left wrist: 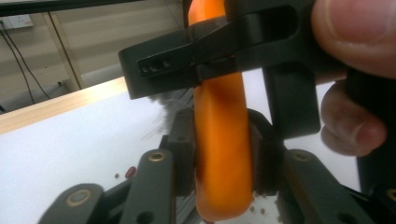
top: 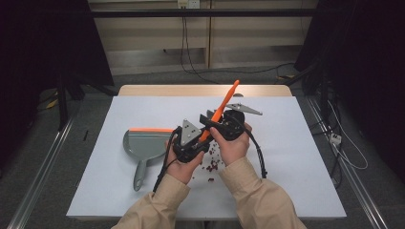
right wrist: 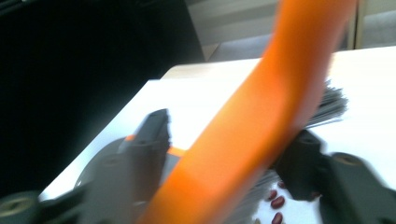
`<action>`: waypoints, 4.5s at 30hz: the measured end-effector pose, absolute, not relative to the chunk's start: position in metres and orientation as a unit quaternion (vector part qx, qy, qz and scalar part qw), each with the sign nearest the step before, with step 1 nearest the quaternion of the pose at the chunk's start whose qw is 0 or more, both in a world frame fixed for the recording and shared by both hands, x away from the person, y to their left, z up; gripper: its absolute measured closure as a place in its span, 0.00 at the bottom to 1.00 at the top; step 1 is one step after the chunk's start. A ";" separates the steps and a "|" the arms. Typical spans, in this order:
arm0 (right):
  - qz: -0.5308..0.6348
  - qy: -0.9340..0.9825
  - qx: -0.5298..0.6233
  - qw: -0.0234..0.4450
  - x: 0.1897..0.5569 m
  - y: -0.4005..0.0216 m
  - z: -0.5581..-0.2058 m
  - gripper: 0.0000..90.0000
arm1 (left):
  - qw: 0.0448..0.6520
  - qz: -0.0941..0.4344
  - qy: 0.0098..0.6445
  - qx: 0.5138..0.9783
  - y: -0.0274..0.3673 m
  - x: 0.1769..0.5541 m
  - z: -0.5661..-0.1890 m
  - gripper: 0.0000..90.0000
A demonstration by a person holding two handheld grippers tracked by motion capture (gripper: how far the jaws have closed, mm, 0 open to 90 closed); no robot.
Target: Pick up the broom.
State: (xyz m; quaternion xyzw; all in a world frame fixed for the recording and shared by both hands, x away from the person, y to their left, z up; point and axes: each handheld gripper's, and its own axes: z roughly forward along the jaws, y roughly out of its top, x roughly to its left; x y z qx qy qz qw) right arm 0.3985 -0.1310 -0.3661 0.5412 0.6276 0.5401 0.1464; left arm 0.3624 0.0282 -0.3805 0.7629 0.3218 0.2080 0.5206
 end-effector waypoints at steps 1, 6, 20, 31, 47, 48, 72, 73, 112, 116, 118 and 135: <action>0.543 0.627 0.541 0.140 0.399 -0.133 -0.366 0.63 | 0.518 0.194 0.324 0.768 0.027 0.364 -0.383 0.69; 0.558 0.632 0.518 0.146 0.399 -0.140 -0.360 0.86 | 0.529 0.175 0.316 0.768 0.026 0.363 -0.386 0.54; 0.498 0.685 0.499 0.182 0.402 -0.191 -0.354 0.86 | 0.520 0.164 0.323 0.774 0.067 0.371 -0.377 0.29; 0.439 0.721 0.501 0.188 0.399 -0.229 -0.355 0.86 | 0.516 0.158 0.319 0.779 0.099 0.375 -0.373 0.18; 0.371 0.746 0.530 0.158 0.397 -0.265 -0.367 0.86 | 0.518 0.158 0.334 0.771 0.154 0.375 -0.388 0.12; 0.367 0.748 0.530 0.156 0.397 -0.266 -0.369 0.86 | 0.517 0.158 0.335 0.772 0.156 0.376 -0.389 0.12; 0.317 0.758 0.550 0.152 0.425 -0.265 -0.403 0.86 | 0.527 0.148 0.344 0.763 0.181 0.378 -0.402 0.08; 0.318 0.756 0.552 0.151 0.426 -0.266 -0.405 0.86 | 0.526 0.149 0.344 0.763 0.182 0.378 -0.403 0.08; 0.288 0.769 0.542 0.180 0.423 -0.268 -0.405 0.70 | 0.519 0.152 0.359 0.761 0.194 0.378 -0.408 0.08; 0.291 0.771 0.537 0.182 0.411 -0.270 -0.402 0.69 | 0.519 0.152 0.360 0.761 0.194 0.377 -0.408 0.08; 0.294 0.776 0.529 0.180 0.406 -0.271 -0.403 0.71 | 0.519 0.153 0.361 0.760 0.195 0.377 -0.408 0.08; 0.307 0.768 0.532 0.181 0.400 -0.277 -0.415 0.79 | 0.514 0.156 0.363 0.762 0.205 0.373 -0.410 0.08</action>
